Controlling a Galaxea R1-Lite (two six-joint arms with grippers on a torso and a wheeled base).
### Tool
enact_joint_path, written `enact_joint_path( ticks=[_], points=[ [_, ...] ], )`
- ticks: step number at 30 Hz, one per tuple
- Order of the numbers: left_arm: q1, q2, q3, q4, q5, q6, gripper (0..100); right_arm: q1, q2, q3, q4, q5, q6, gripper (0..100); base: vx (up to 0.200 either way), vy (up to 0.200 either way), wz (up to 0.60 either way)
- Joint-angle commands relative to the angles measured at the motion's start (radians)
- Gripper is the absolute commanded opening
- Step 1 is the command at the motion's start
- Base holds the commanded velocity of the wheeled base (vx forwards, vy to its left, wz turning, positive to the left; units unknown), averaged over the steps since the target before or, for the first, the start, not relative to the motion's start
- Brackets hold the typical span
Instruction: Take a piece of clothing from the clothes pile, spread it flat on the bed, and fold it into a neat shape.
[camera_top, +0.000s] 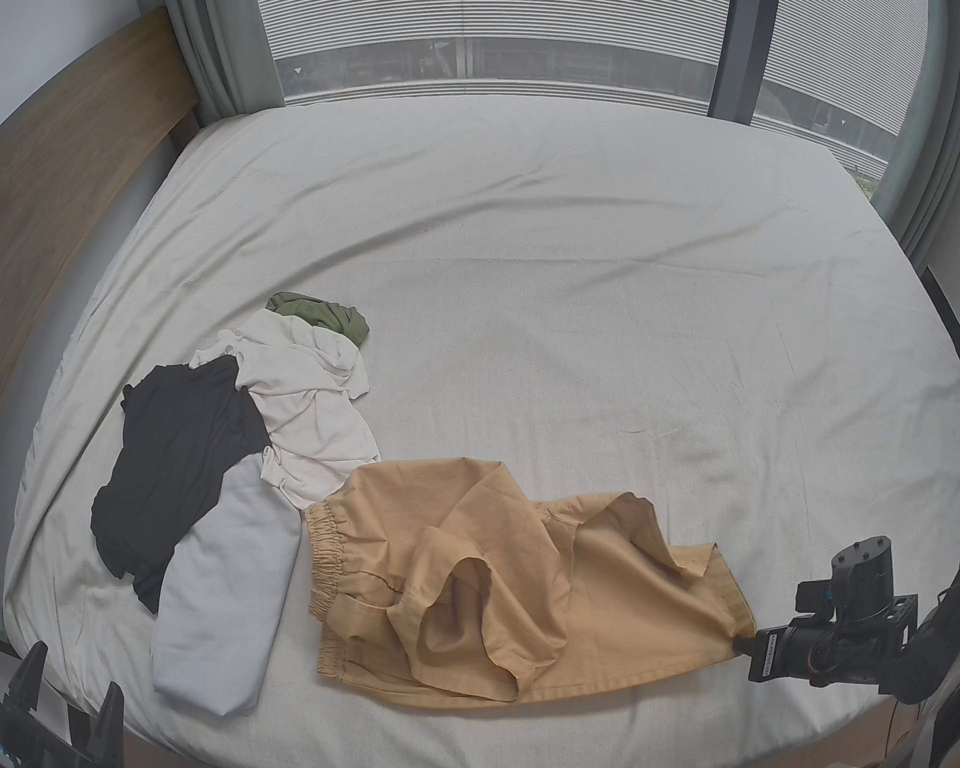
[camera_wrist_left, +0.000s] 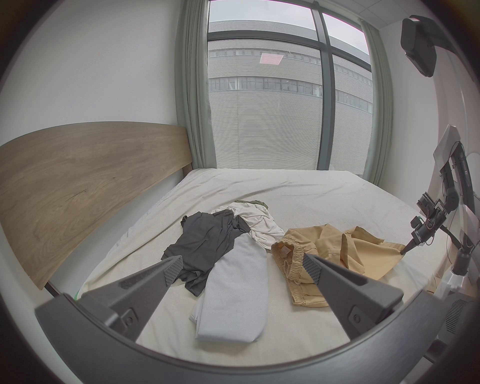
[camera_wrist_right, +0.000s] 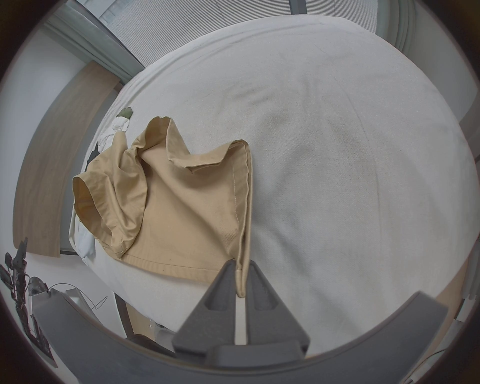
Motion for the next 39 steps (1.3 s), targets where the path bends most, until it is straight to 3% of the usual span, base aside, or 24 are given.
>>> enact_joint_path(
  ticks=[1,13,14,24,29,37,39],
  points=[
    [0.001,-0.015,0.018,0.0,0.0,0.0,100,-0.024,-0.044,0.017,0.016,0.001,-0.01,0,0.0,0.0,0.0],
    [0.001,-0.015,0.018,0.0,0.0,0.0,100,-0.05,-0.064,0.017,0.102,0.021,-0.024,0,0.0,0.0,0.0],
    [0.001,-0.013,0.018,0.0,0.0,0.001,100,-0.05,-0.064,0.017,0.1,0.021,-0.025,100,0.0,0.0,0.0],
    [-0.001,-0.015,0.018,0.0,0.0,0.001,100,-0.026,-0.209,0.017,0.087,0.028,-0.036,100,0.0,0.0,0.0],
    [0.001,-0.015,0.018,0.0,0.0,0.001,100,0.072,-0.328,0.008,0.047,0.062,-0.038,100,0.0,0.0,0.0],
    [-0.001,-0.013,0.018,0.0,0.0,0.001,100,0.2,-0.327,-0.055,-0.022,0.07,-0.03,100,0.0,0.0,0.0],
    [0.001,-0.015,0.018,0.0,0.0,0.001,100,0.238,-0.305,-0.081,-0.061,0.099,-0.027,100,0.0,0.0,0.0]
  ],
)
